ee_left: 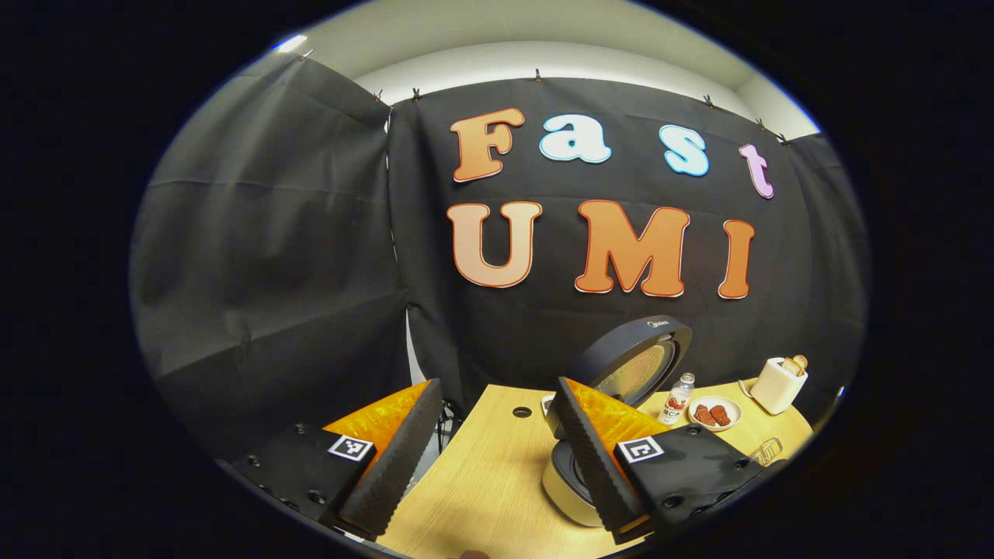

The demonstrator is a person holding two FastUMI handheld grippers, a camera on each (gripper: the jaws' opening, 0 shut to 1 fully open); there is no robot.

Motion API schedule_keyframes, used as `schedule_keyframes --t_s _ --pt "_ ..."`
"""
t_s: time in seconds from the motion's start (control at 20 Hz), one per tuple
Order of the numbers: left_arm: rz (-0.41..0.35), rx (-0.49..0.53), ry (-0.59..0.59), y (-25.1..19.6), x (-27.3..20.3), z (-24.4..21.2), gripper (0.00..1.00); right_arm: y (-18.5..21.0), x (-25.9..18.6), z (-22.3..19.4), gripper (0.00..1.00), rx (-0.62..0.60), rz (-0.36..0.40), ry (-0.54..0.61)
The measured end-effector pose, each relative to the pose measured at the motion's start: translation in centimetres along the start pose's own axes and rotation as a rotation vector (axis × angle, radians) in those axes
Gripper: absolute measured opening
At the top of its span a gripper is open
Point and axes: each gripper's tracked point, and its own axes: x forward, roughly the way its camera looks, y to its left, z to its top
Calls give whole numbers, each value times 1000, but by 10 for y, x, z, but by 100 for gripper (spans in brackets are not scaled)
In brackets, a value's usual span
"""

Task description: Close the left gripper, press the button to open the rice cooker; take a wooden spoon from the chopstick holder with the right hand, scoop a spoonful of rice and pour it into the rice cooker, then put the wooden spoon back into the chopstick holder.

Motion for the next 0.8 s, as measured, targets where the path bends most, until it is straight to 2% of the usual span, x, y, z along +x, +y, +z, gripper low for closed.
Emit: schedule_keyframes --t_s 0.45,0.8 --pt "-12 -1 -29 -5 4 14 100 0 -23 29 1 291 85 -13" --pt "-22 -1 -26 -12 10 13 100 10 -42 54 1 367 131 -40"
